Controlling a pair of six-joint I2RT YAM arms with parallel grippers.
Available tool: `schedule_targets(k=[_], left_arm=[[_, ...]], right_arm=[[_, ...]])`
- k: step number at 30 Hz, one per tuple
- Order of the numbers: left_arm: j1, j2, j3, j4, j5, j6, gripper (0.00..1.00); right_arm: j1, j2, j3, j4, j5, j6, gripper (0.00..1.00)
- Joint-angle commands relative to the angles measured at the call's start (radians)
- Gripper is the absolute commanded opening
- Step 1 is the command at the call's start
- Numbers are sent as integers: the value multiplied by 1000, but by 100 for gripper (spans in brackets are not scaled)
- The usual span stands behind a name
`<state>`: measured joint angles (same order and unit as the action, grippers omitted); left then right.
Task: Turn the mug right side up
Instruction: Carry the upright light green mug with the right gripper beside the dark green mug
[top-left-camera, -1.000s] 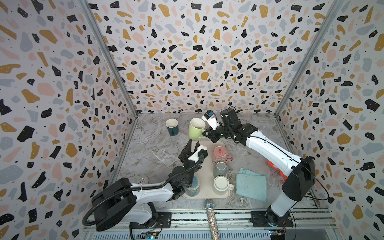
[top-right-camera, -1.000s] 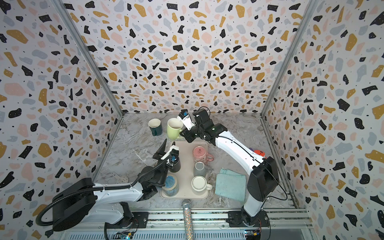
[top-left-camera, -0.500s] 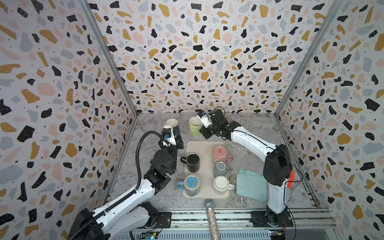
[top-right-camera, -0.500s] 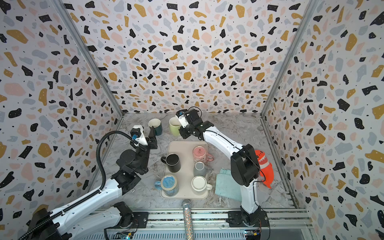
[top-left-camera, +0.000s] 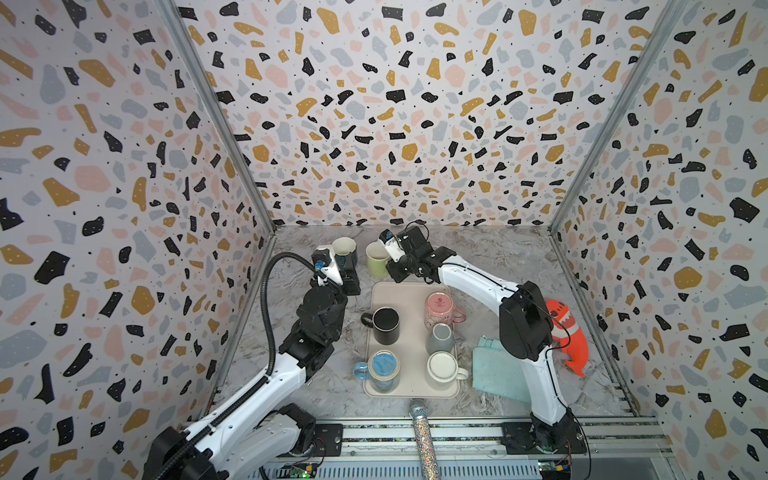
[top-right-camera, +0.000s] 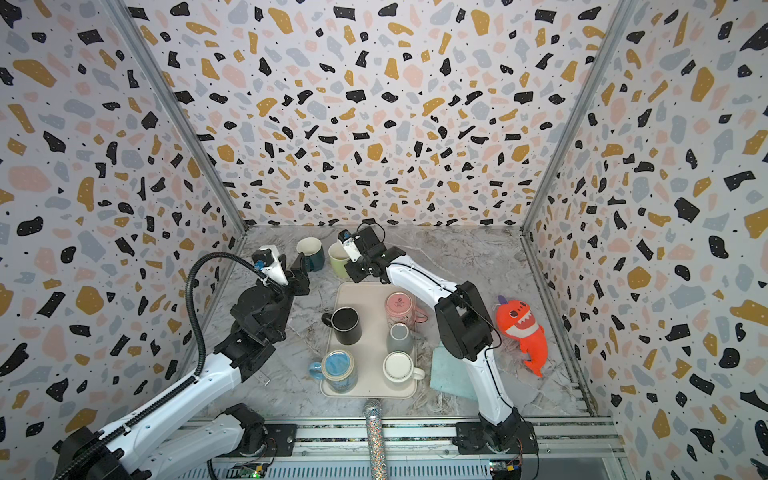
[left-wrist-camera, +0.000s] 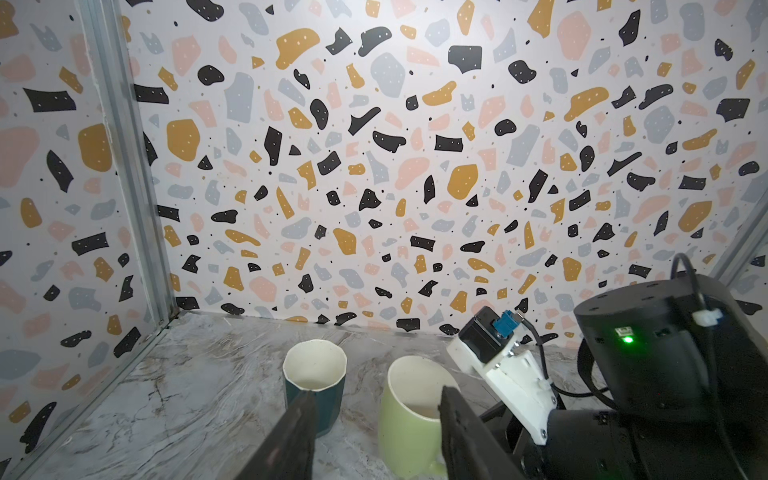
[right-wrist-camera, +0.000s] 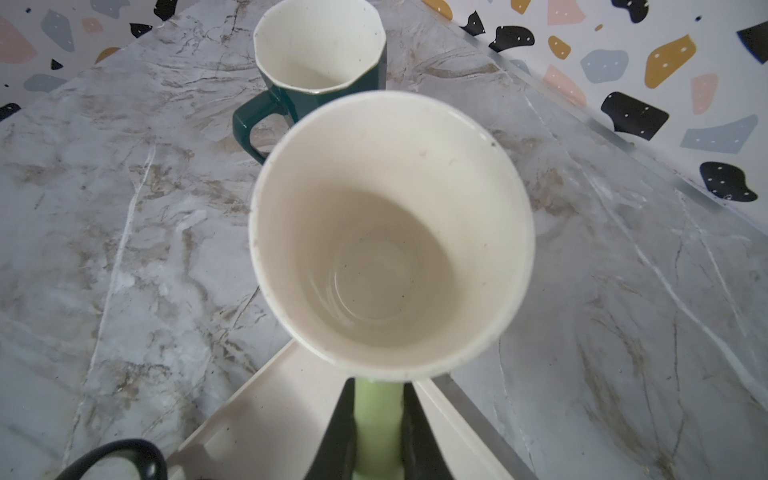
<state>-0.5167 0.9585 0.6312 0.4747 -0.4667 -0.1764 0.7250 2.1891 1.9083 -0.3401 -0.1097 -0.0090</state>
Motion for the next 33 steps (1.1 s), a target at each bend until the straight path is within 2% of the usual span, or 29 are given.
schedule_targets(k=[1,9,33], left_arm=[[11,-20,18,24,13,-12,49],[20,-7,13,30,7,-6,49],[46,19,4,39,-20,9,49]], right_arm=[[-1,-1,91,91,24,-8,0],[1,68,118,153,56,-2,0],[13,229,286,116,58,4,0]])
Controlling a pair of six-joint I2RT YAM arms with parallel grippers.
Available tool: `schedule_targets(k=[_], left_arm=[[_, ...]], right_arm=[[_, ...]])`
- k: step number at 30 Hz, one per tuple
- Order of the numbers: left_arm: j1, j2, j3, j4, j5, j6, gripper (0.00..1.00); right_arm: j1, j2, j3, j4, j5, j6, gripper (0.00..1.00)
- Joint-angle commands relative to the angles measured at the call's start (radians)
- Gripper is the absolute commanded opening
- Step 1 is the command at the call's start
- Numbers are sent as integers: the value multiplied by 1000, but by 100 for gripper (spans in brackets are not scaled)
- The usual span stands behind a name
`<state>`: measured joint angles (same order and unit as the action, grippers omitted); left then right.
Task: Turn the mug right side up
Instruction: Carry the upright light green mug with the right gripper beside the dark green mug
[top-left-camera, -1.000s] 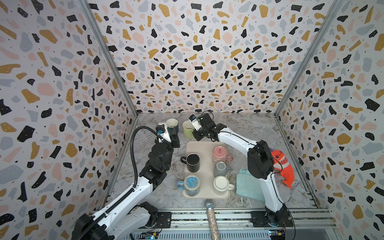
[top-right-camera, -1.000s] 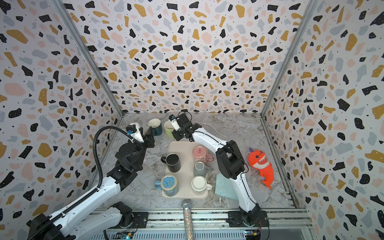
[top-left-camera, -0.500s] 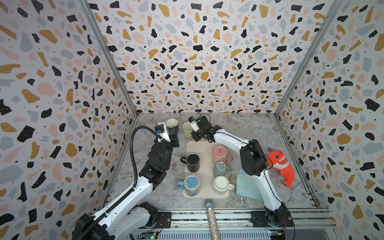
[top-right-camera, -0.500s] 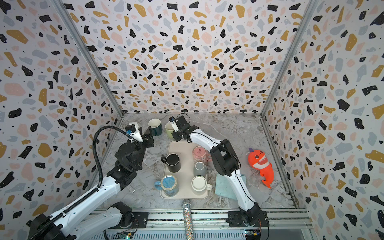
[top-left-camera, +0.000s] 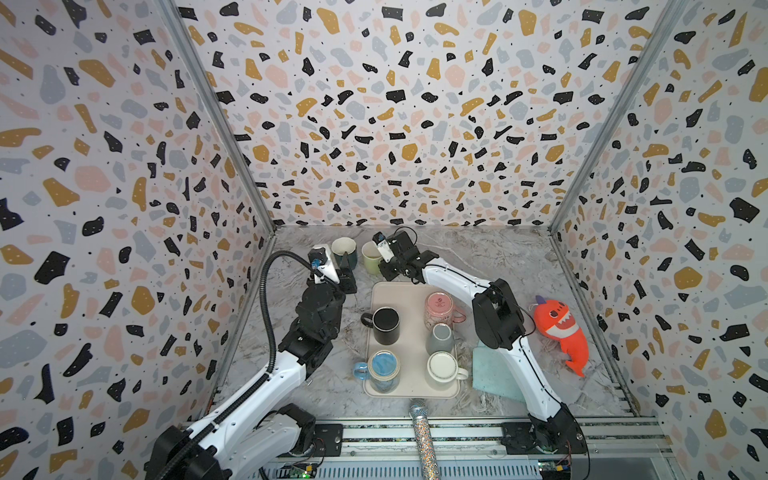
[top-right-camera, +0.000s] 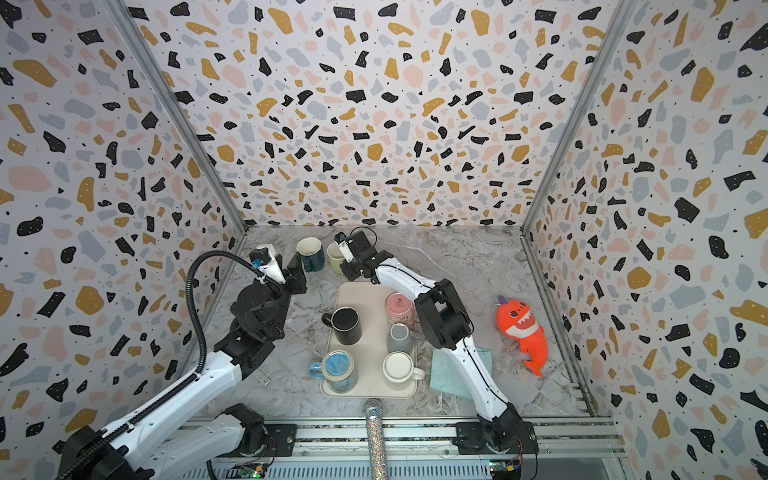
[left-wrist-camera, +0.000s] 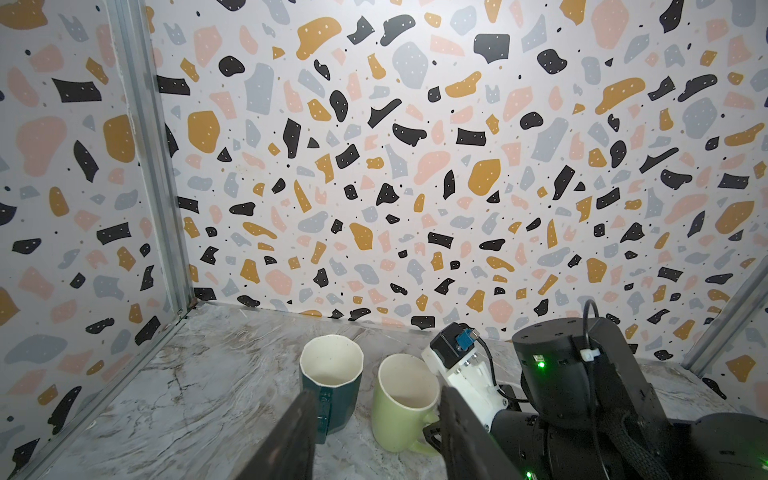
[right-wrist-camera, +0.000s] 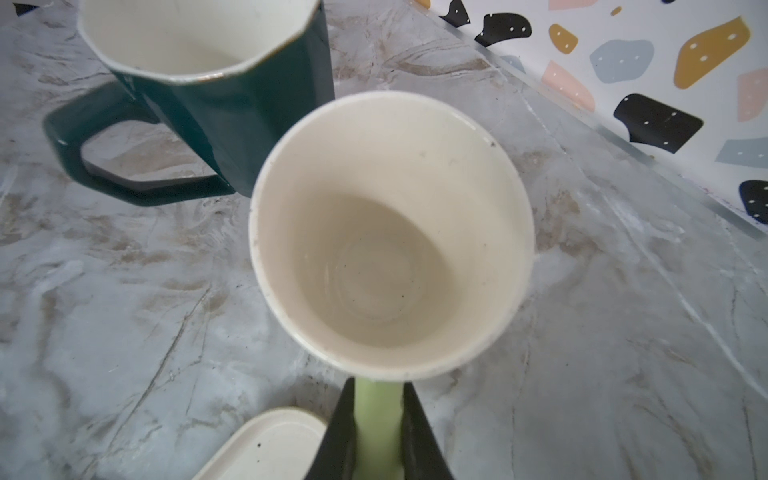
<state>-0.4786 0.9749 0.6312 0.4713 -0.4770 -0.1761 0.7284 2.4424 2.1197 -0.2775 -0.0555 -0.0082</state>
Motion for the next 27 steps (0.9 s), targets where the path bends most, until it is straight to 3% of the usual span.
schedule_targets(k=[1,12,27], left_arm=[[7,3,3,42,-9,10,49],[15,-1,-3,44,-12,22,49],[19,-13,-9,43,-10,21,48]], right_arm=[[11,-20,80,53,3,3,0],[28,23,140,29,18,-3,0],[34,3,119,12,51,-2,35]])
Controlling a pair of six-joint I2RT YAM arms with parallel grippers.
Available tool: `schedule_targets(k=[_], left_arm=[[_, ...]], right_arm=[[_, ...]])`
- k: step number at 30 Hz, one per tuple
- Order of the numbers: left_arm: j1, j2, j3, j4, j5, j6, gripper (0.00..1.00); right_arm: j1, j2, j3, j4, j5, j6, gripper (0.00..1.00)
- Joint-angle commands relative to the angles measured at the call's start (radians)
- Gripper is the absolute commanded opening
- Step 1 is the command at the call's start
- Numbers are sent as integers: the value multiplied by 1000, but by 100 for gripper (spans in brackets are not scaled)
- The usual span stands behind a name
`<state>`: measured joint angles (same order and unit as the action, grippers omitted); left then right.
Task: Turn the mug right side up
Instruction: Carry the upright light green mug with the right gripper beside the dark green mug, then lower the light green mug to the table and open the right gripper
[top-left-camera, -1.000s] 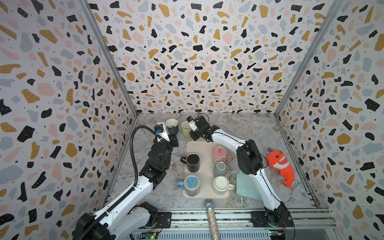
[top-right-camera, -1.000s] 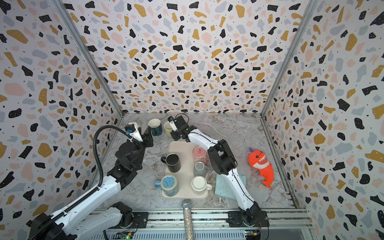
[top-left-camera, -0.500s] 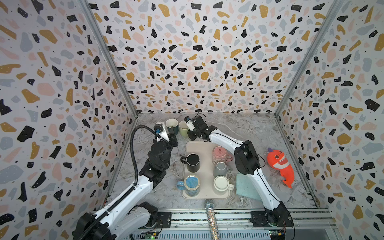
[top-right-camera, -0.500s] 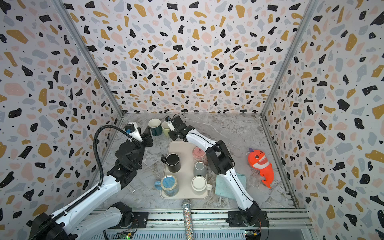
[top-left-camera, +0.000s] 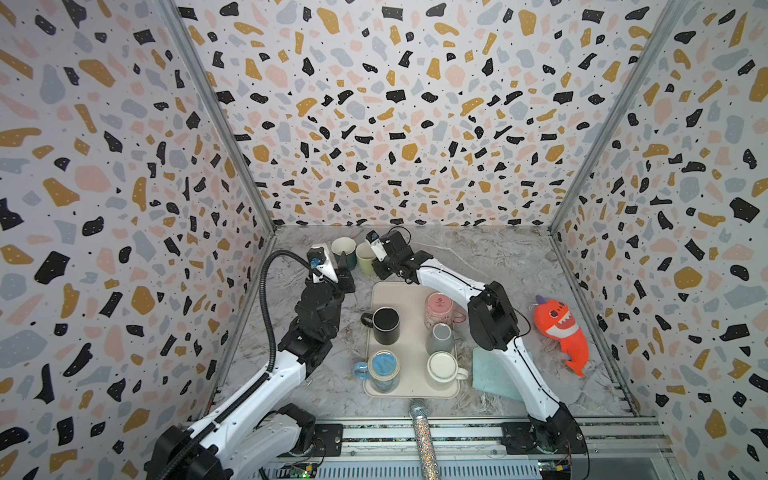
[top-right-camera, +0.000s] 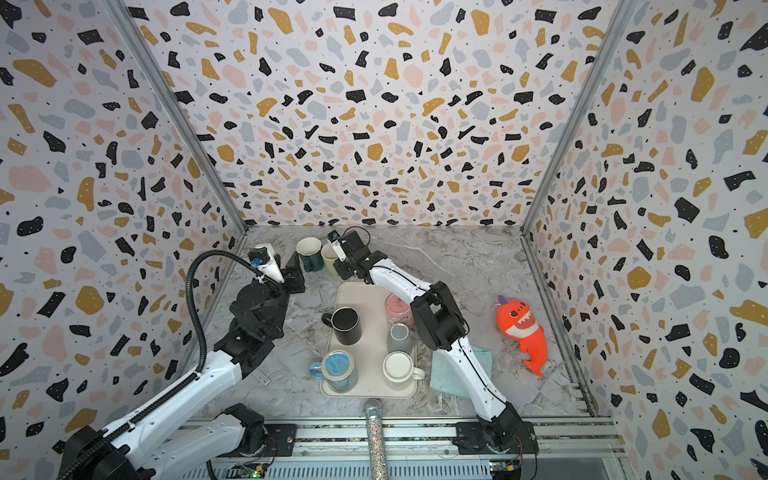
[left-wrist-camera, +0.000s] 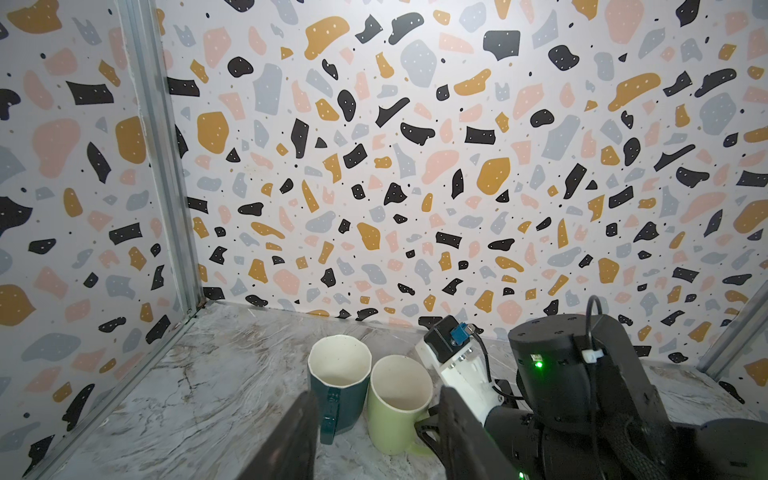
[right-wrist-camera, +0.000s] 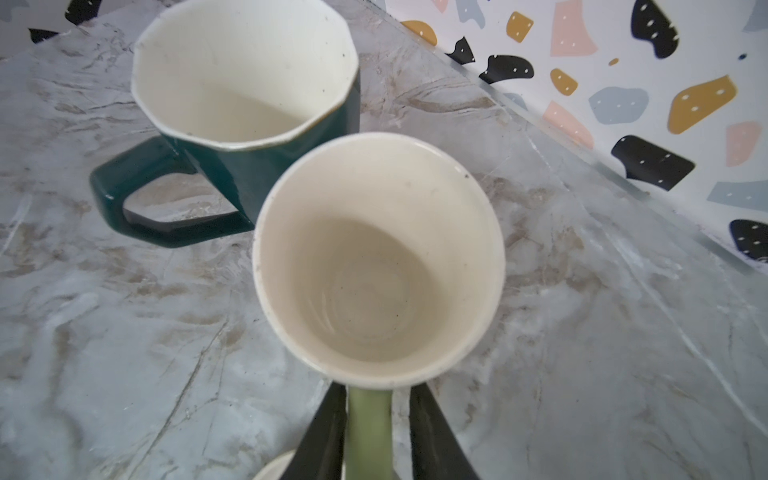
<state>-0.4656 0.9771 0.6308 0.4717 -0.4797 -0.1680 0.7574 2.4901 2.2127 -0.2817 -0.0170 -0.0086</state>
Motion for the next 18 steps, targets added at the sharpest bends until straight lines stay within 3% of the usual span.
schedule_targets(k=[1,5,18], left_arm=[[6,-14,-11,44,-7,13,48],[7,-15,-10,44,-7,13,48],[7,-12,-10,44,-5,11,48]], right_arm=[[5,-50,20,21,14,-1,37],[5,-66,-6,27,14,2,42],[5,-166,-167,52,-19,33,43]])
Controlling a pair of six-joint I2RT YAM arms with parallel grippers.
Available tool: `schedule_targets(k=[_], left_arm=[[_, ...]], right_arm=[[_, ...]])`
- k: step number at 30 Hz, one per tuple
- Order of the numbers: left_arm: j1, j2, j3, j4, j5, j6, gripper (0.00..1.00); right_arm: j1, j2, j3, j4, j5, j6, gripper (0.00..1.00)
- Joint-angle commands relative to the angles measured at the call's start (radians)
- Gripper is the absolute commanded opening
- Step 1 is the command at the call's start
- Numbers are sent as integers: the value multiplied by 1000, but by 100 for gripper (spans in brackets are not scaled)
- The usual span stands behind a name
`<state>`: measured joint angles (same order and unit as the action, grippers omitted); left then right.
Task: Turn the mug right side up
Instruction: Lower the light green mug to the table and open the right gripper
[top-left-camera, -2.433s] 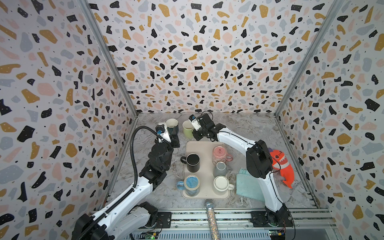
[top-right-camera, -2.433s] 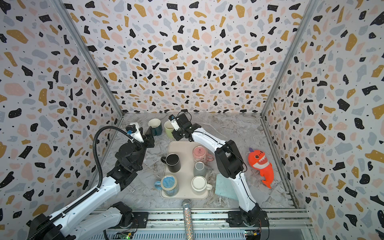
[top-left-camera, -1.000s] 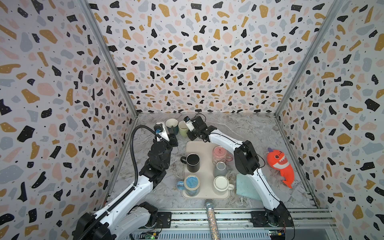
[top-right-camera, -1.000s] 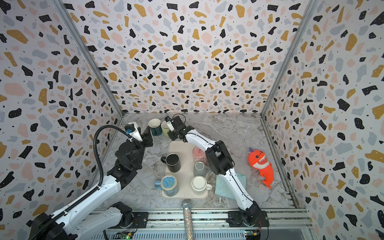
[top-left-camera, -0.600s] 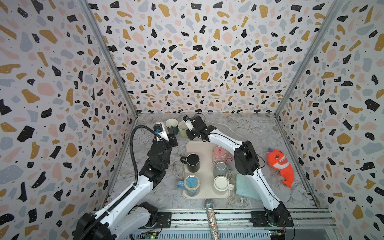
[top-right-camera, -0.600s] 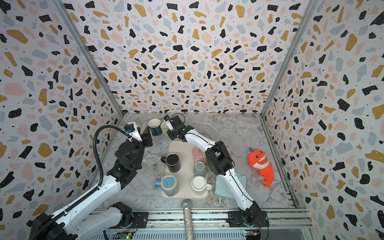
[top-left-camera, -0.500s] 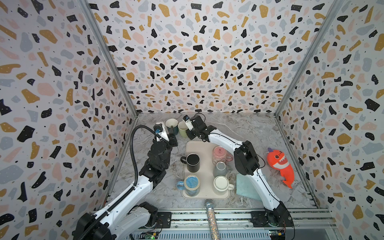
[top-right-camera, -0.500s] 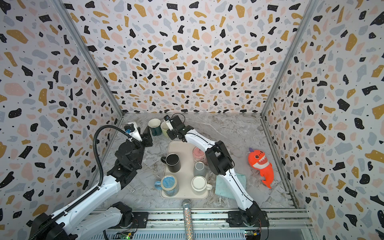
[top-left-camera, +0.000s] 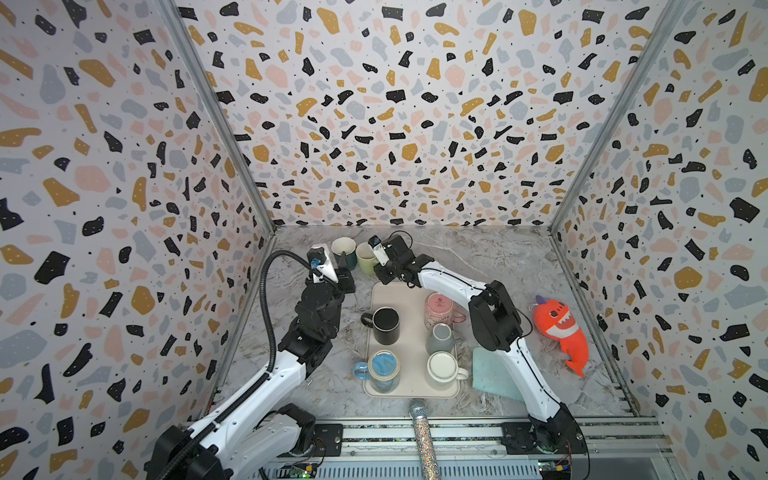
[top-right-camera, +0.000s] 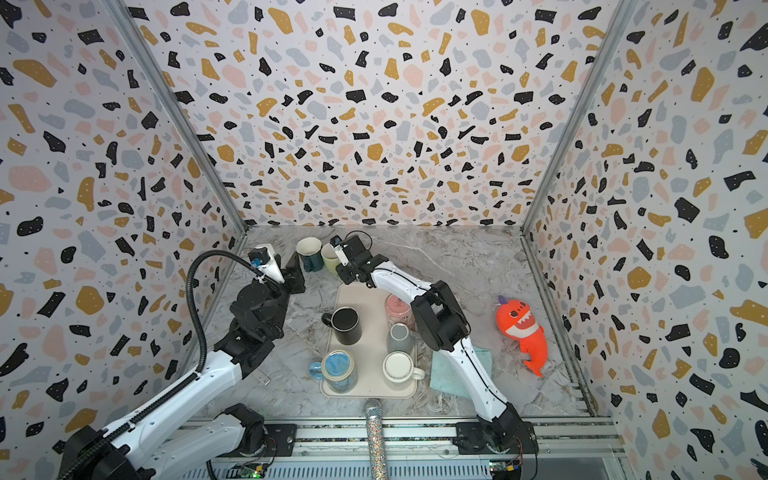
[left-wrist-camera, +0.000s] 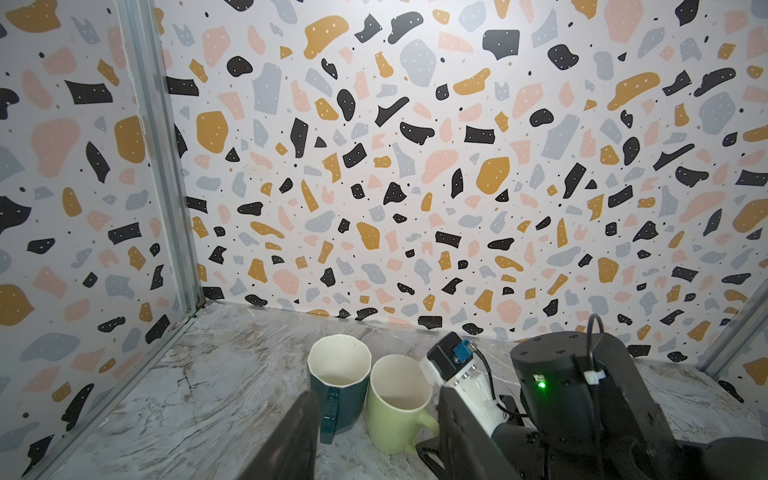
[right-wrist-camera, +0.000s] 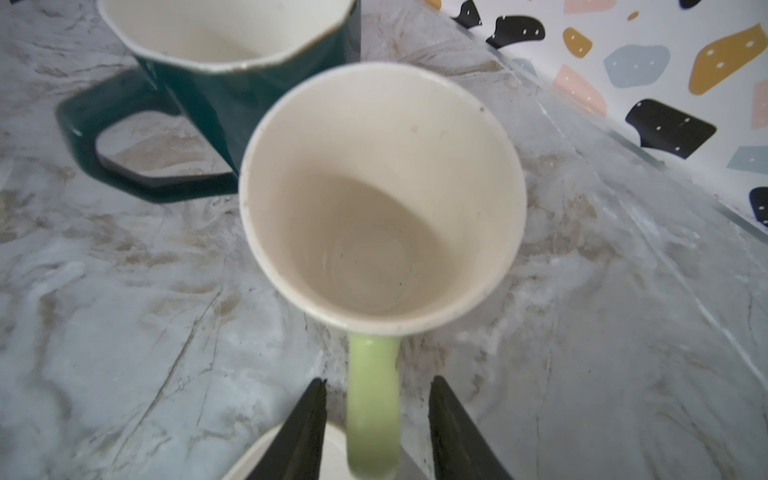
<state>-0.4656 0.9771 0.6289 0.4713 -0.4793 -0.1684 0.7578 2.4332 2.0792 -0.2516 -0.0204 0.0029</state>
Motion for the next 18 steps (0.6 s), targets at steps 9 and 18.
schedule_targets(k=[9,18], left_arm=[[7,-7,-6,44,3,9,48],[7,-10,-4,33,5,10,48]], right_arm=[[5,-165,-131,65,-77,45,42],[2,-238,-211,69,-71,53,43]])
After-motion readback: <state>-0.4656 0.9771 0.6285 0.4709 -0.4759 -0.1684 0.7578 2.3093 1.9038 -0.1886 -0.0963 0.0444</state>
